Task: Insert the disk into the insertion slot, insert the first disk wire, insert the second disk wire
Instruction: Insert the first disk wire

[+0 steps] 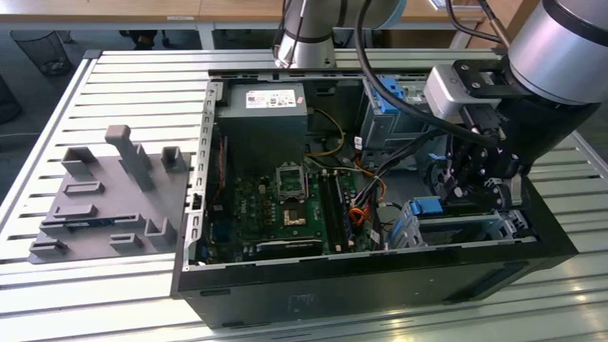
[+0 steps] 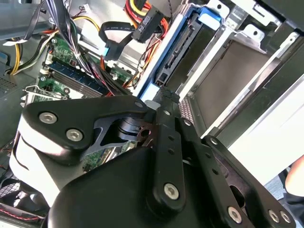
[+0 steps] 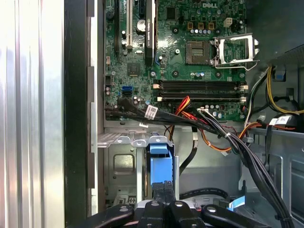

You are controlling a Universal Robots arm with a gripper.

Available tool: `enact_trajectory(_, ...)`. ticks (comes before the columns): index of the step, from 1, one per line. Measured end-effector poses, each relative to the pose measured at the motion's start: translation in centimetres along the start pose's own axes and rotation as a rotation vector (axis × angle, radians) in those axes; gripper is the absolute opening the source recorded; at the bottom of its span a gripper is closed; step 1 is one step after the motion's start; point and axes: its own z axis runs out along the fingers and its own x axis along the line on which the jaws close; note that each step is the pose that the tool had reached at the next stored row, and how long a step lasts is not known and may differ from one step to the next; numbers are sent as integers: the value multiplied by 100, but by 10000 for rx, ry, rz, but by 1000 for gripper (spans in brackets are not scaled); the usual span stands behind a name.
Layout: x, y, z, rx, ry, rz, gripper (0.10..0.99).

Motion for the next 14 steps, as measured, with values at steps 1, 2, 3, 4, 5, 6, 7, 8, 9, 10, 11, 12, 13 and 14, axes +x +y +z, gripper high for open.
enact_trajectory(1,0,-8,0,0,0,0,106)
enact_trajectory(2,0,-17,0,0,0,0,106)
enact_trajectory(3,0,-29,0,0,0,0,106)
enact_trajectory(4,-1,-39,0,0,-1,-1,106)
enact_trajectory(5,-2,-46,0,0,-1,-1,106)
enact_trajectory(6,-2,-54,0,0,-2,0,106)
enact_trajectory(7,-2,-62,-1,0,-2,0,106)
enact_trajectory(8,-2,-69,0,0,-3,0,106)
enact_trajectory(9,-2,-74,0,0,-2,0,106)
enact_trajectory(10,-3,-78,-1,0,-3,0,106)
enact_trajectory(11,-3,-81,-1,0,-2,0,106)
enact_trajectory(12,-3,-81,0,0,-3,1,106)
enact_trajectory(13,-2,-81,0,0,-3,2,106)
enact_trajectory(14,-2,-82,-4,0,-2,1,106)
